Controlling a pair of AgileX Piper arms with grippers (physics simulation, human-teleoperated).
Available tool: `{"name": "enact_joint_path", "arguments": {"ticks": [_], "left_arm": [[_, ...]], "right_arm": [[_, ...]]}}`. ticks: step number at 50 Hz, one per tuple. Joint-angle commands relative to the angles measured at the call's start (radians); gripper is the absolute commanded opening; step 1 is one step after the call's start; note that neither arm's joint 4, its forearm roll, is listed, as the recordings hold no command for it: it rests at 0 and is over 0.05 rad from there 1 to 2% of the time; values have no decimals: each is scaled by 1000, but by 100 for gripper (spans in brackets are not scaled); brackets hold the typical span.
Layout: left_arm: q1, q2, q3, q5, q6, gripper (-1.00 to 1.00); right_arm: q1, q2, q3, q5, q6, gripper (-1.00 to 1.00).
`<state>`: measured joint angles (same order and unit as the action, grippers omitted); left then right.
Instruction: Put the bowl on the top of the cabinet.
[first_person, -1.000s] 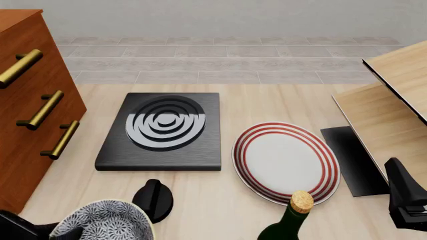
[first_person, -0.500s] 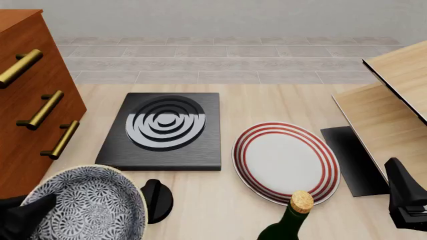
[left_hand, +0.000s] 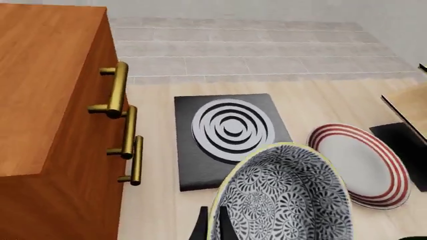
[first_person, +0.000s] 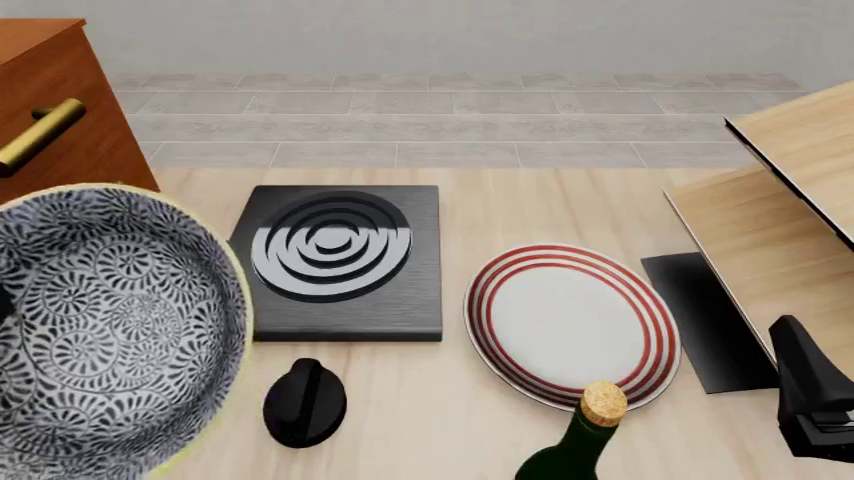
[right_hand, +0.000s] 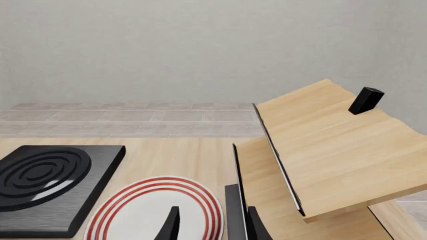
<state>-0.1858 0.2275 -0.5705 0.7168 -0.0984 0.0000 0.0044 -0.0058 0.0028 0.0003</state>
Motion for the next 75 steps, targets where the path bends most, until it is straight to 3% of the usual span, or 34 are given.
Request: {"name": "enact_joint_path", "arguments": {"ticks": [1, 10, 14, 23, 40, 64, 75], "left_arm": [[26, 30, -140, 7, -124, -100], [60, 50, -176, -12, -202, -100], [130, 75, -164, -62, -247, -100], [168, 92, -219, -66, -269, -100], [354, 184, -346, -184, -284, -100], [614, 366, -361, -360, -384, -100], [709, 460, -383, -411, -478, -100]], "right_arm": [[0, 0, 0, 0, 1, 100], [0, 0, 0, 0, 0, 100], [0, 0, 0, 0, 0, 100], [0, 0, 0, 0, -1, 100], [0, 0, 0, 0, 0, 100], [0, 0, 0, 0, 0, 100], [0, 0, 0, 0, 0, 100]]}}
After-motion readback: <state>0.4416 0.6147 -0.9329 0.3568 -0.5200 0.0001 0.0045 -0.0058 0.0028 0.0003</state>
